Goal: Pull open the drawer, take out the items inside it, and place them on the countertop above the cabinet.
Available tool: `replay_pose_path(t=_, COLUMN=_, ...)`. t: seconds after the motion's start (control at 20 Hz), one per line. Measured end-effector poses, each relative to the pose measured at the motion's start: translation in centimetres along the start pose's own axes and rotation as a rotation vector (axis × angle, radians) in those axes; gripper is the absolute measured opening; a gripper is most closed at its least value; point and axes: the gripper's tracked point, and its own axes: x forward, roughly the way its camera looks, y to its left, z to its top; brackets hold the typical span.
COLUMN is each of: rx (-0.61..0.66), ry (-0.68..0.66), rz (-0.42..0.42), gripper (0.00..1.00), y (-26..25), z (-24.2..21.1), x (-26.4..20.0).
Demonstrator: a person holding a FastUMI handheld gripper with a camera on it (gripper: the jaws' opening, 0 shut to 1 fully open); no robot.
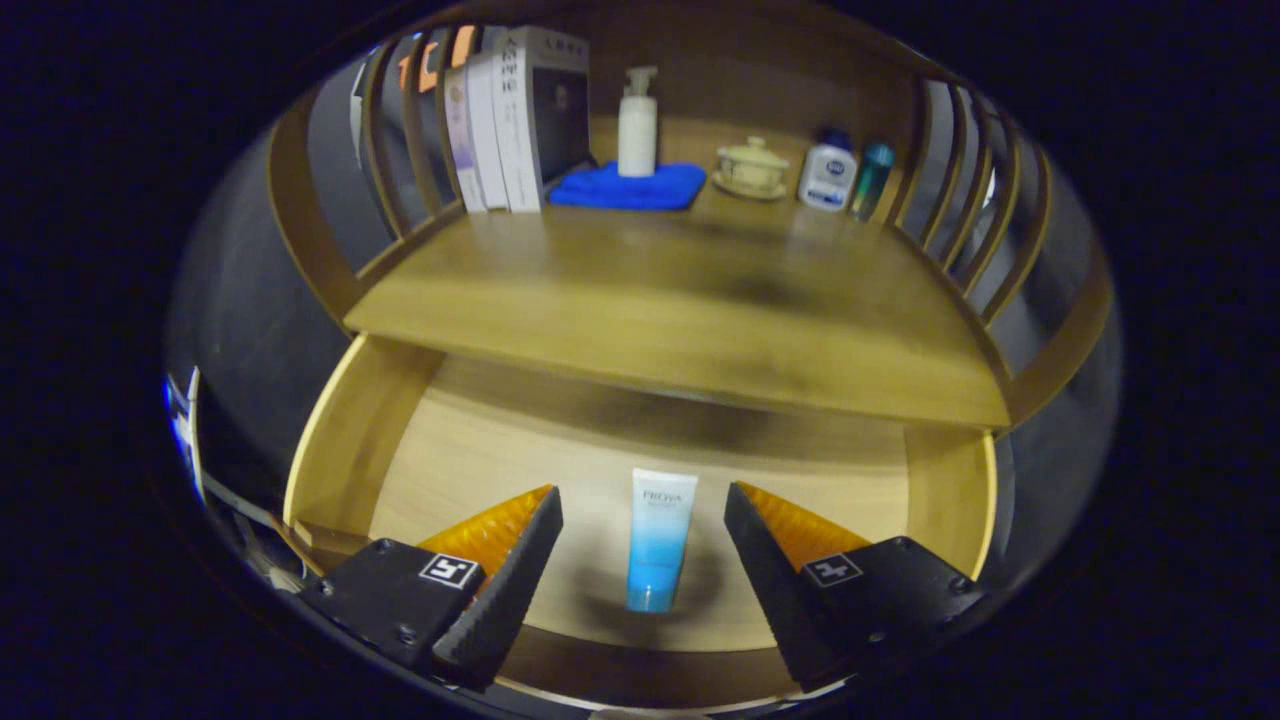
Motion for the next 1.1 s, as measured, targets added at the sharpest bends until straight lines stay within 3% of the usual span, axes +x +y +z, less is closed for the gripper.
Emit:
replay_pose_path(t=0.4, rx=0.069, ry=0.221, rz=-0.024, gripper=0.96, y=-1.0, z=-4.0, x=2.8)
replay_pose_path(t=0.6, rx=0.108, ry=0.252, rz=-0.027, gripper=0.72, y=-1.3, z=-4.7, x=3.1)
replay_pose_path(t=0.75, rx=0.114, ry=0.257, rz=-0.034, gripper=0.47, y=-1.4, z=-4.8, x=3.1)
replay_pose_path(t=1.1, rx=0.064, ry=0.209, rz=-0.013, gripper=0.40, y=-1.0, z=-4.4, x=0.0)
